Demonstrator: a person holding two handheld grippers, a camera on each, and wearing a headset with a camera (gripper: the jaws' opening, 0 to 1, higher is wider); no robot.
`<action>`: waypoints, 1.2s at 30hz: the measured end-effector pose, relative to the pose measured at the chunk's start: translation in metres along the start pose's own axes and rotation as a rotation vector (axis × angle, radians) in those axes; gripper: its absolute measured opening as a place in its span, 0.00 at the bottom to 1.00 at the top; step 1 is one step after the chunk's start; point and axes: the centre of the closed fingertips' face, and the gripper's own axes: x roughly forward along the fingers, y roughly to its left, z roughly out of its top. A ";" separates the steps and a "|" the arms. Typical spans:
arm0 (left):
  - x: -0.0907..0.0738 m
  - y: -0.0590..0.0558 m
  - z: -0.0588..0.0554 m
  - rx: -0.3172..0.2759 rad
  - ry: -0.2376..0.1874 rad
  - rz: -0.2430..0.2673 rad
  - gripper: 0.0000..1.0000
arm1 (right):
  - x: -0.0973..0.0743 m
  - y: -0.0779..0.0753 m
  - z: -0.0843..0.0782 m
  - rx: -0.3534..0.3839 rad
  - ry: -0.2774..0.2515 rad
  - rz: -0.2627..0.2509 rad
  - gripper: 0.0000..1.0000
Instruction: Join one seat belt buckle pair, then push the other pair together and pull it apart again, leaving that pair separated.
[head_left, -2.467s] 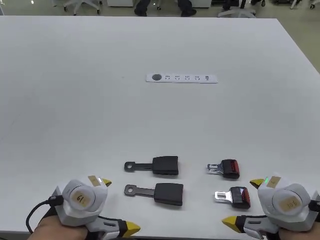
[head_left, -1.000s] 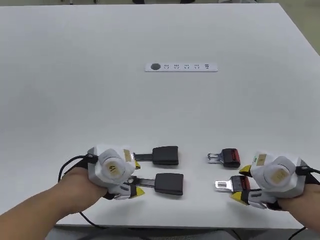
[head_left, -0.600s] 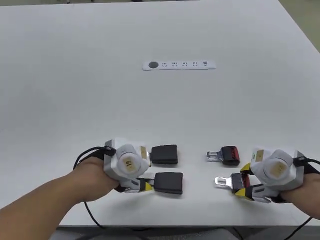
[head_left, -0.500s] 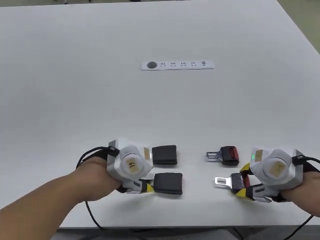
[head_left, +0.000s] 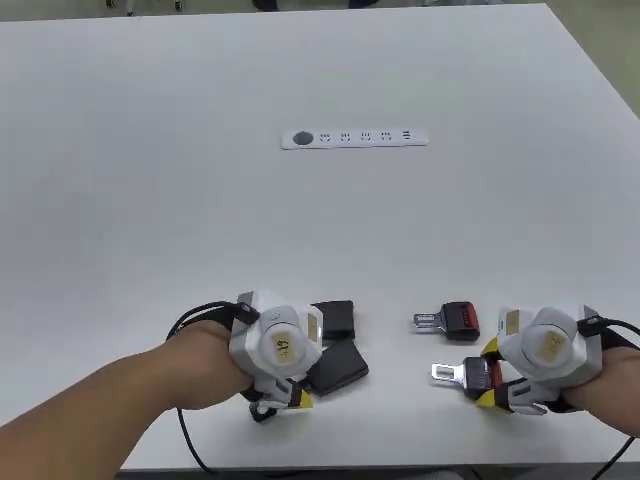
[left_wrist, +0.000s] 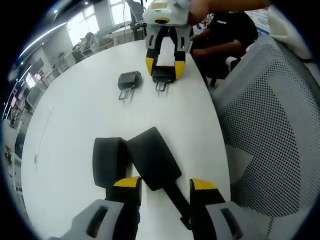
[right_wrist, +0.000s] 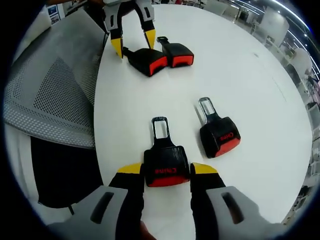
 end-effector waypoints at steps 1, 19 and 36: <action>0.001 0.000 0.001 -0.013 0.000 -0.002 0.40 | 0.000 0.000 0.000 -0.002 0.001 0.001 0.35; 0.023 0.000 0.007 0.018 0.024 0.000 0.35 | -0.002 0.004 0.002 -0.012 -0.019 0.019 0.34; 0.026 0.000 0.007 0.016 0.011 -0.021 0.33 | 0.001 0.004 0.007 -0.015 -0.014 0.042 0.34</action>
